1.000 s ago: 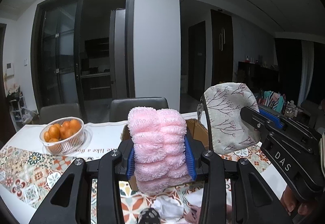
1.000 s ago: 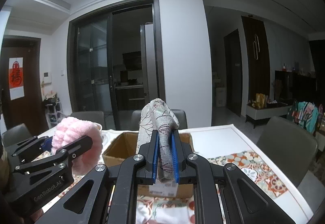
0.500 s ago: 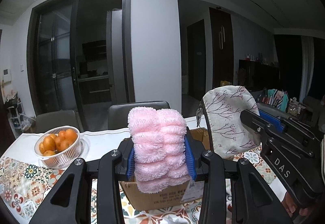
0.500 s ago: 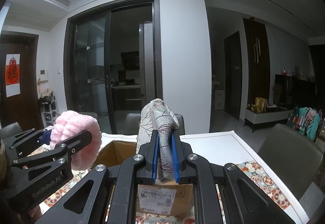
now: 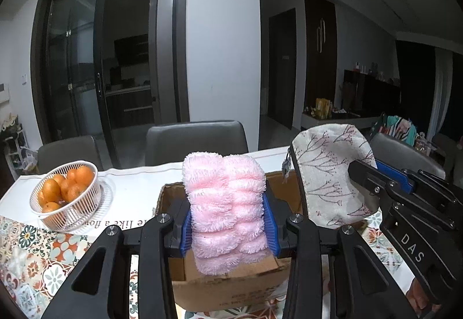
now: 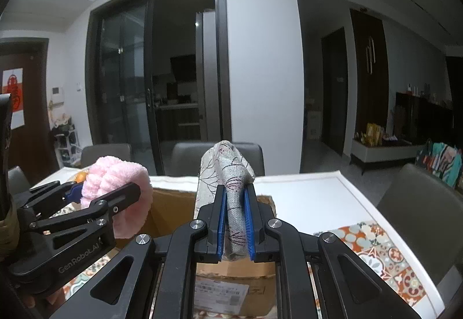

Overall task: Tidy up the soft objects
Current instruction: 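Carry the hair band and pouch over the cardboard box with both tools, then open both tools to drop the hair band and pouch into the box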

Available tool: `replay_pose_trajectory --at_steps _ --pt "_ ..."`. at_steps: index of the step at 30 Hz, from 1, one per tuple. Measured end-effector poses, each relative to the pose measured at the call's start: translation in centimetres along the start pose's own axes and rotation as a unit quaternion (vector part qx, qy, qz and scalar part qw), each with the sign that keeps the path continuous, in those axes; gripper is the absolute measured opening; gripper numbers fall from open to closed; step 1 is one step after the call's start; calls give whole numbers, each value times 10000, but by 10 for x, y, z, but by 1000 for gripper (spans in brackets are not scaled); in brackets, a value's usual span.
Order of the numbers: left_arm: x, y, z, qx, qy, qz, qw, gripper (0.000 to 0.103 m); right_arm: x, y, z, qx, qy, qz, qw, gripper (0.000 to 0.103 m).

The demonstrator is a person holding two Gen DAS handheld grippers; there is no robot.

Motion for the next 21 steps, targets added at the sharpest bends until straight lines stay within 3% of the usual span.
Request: replay_pose_trajectory --at_steps 9,12,14,16,18,21 --pt "42 -1 -16 43 669 -32 9977 42 34 -9 -21 151 590 255 9978 13" --pt "48 -5 -19 70 777 -18 9970 54 41 -12 -25 142 724 287 9969 14" --pt "49 -4 -18 73 734 60 9973 67 46 -13 -27 171 811 321 9960 16" --pt "47 -5 -17 74 724 68 9973 70 48 -16 -30 203 882 334 9953 21" --pt "43 -5 -17 97 692 141 9975 74 50 -18 -27 238 872 300 9955 38" --pt "34 -3 -15 124 567 277 9979 79 46 -19 -26 200 823 193 9962 40"
Point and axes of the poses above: each gripper's, at about its wrist camera, not at the fingertips, and x roughly the way its jaws point, y to its left, z to its top, the point moved 2 cm from there along x, roughly the way its jaws point, and after that the axes turned 15 degrees about -x, right-handed, at the moved point
